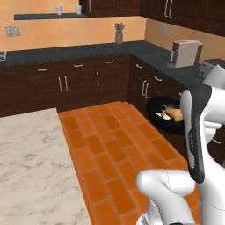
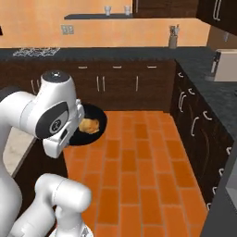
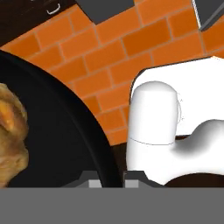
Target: Pick the chicken drumstick and mushroom from their plates and place them in the bowl. Then put the bowl in the fridge.
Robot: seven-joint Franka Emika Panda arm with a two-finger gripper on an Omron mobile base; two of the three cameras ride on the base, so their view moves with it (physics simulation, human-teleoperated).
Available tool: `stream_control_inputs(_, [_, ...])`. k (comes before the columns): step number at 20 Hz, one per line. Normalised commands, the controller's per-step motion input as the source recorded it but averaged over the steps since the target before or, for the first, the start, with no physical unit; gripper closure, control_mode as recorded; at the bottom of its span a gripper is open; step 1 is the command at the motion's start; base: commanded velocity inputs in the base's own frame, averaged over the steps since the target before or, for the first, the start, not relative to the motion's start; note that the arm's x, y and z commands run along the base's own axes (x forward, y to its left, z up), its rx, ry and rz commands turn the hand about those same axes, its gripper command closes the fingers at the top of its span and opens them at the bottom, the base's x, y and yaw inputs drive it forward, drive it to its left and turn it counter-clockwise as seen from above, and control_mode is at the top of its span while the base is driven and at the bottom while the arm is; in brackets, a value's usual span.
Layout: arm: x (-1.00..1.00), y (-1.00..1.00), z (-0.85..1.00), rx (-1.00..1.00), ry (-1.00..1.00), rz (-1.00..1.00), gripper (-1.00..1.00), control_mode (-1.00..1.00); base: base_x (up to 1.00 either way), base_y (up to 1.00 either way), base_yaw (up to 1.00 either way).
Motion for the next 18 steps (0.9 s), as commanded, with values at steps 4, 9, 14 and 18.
stream_control_inputs(4, [0.0, 0.0, 0.0, 0.0, 0.0, 0.0, 1.0, 1.0, 0.13, 0.34, -0.91])
stream_control_inputs(9, [0.0, 0.0, 0.0, 0.0, 0.0, 0.0, 1.0, 1.0, 0.17, -0.03, -0.83])
stream_control_inputs(14, [0.0, 0.0, 0.0, 0.0, 0.0, 0.0, 1.0, 1.0, 0.39, 0.43, -0.8])
stream_control_inputs(18, [0.0, 0.0, 0.0, 0.0, 0.0, 0.0, 1.0, 1.0, 0.85, 0.99, -0.62])
